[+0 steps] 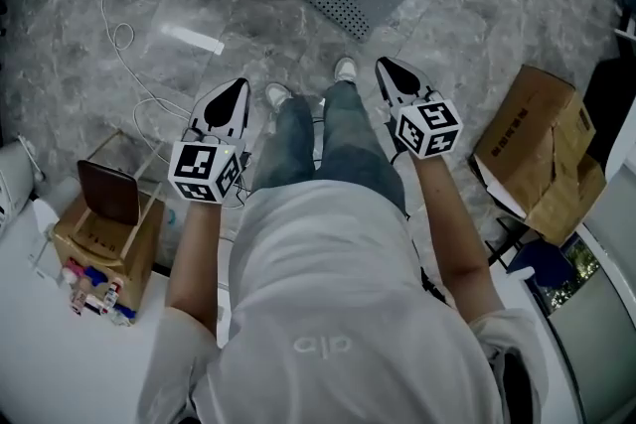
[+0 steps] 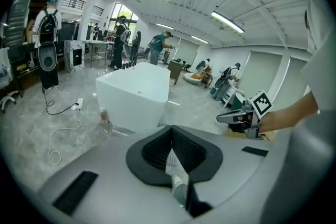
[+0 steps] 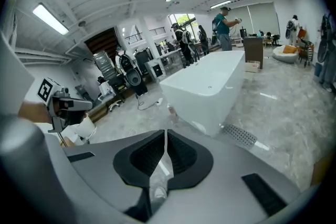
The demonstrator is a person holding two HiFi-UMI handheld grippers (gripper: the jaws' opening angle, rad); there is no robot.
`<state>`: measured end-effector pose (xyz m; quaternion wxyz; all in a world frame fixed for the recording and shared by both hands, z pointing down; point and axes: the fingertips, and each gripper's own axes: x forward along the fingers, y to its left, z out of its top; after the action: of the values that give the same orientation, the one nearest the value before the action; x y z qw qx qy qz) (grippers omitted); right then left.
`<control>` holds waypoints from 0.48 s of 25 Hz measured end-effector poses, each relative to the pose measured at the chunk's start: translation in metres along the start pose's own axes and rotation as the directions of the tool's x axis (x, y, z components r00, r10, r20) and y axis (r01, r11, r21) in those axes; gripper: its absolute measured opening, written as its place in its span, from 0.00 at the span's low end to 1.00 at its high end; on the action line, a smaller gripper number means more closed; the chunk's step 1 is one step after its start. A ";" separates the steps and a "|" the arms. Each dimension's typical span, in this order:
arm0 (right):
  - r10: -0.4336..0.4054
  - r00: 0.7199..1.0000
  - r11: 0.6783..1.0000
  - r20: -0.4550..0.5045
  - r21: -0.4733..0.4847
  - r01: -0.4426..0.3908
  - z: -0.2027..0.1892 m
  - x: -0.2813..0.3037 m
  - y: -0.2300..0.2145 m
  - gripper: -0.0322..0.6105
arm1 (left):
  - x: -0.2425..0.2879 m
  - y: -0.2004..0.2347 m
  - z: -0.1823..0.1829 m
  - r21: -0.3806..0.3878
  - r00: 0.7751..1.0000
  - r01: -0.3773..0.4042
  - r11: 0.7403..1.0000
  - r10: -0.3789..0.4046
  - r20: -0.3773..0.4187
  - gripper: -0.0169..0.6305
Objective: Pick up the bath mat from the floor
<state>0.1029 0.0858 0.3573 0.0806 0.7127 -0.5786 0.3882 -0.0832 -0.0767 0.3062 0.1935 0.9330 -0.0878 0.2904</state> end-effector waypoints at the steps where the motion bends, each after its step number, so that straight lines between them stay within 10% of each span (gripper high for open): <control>1: -0.010 1.000 1.000 -0.018 0.004 0.010 -0.009 0.007 -0.008 0.09 | 0.008 0.004 -0.006 -0.003 1.000 -0.008 1.000 0.008 -0.011 0.05; 12: -0.085 0.981 0.990 -0.175 0.094 0.102 -0.097 0.088 -0.089 0.20 | 0.085 0.049 -0.087 -0.094 0.985 -0.078 0.992 0.062 -0.161 0.05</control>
<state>0.1402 0.1020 0.5101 0.1114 0.7064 -0.5147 0.4729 -0.0718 -0.0901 0.4365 0.2361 0.8925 -0.1194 0.3653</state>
